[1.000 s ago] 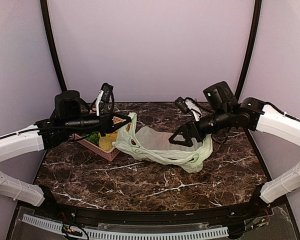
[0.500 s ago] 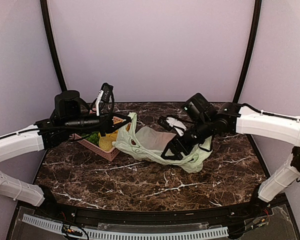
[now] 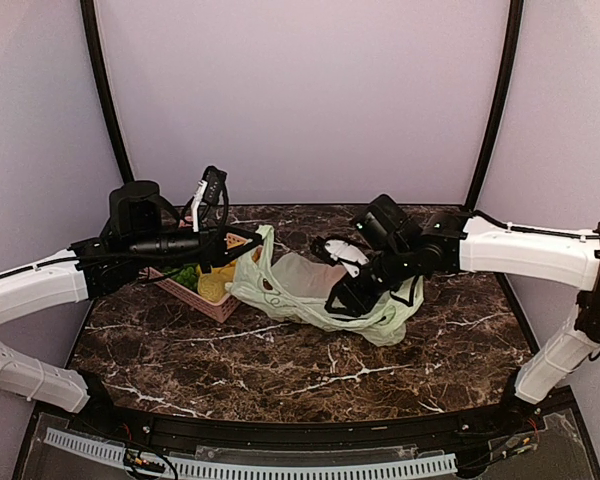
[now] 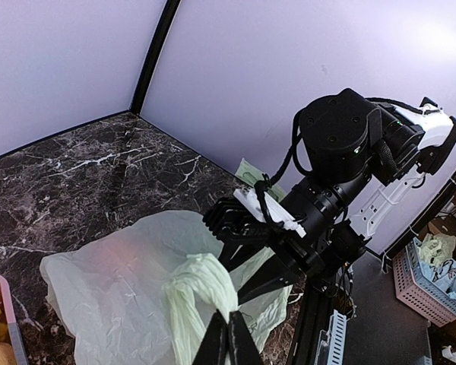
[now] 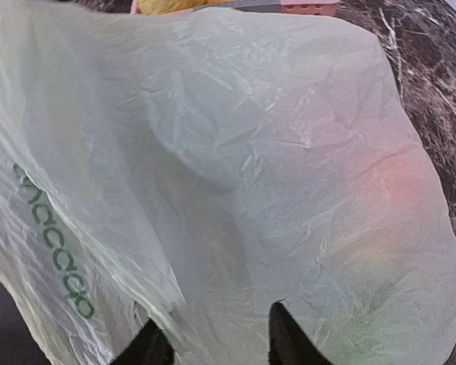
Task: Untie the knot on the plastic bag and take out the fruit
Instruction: Open the bag opening for the takeout bag.
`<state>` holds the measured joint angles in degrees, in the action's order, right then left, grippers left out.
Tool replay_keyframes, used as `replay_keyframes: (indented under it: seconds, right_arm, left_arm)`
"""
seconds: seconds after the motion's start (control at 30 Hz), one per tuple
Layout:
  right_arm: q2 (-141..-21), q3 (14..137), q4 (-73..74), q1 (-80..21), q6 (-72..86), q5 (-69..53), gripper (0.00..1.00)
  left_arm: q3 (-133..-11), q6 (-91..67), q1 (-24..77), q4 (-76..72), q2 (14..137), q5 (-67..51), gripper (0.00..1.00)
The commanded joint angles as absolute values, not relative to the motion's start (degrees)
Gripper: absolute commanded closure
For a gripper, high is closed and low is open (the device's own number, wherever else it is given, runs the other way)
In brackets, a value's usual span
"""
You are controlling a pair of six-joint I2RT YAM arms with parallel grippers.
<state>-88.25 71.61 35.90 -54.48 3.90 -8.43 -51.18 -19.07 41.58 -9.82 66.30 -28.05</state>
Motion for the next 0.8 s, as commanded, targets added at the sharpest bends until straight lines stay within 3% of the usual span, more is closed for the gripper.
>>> replay_keyframes:
  seconds: [0.0,0.1,0.23,0.53,0.77]
  right_arm:
    - [-88.27,72.06,31.97,-55.11,4.60,-2.03,0.72]
    - [-87.83,73.97,31.79,-54.91,4.92,2.76,0.89]
    - [-87.68,78.09,32.49,-51.58,5.59,6.77,1.00]
    - [-90.47,88.14,34.75,-37.72,8.46,5.63,1.00]
    - [-91.56,92.06,34.67,-32.59,10.20,2.03,1.00]
  left_arm:
    - [-50.87,-18.26,41.48,-10.15,64.58,-28.61,0.99]
    - [-50.77,-17.91,41.46,-9.31,64.33,-28.09,0.99]
    - [-50.44,-17.68,41.33,-8.64,63.33,-27.57,0.99]
    - [-47.74,-17.73,41.39,-5.63,59.20,-24.56,0.99]
    - [-45.99,-17.23,41.40,-2.35,56.44,-21.97,0.99]
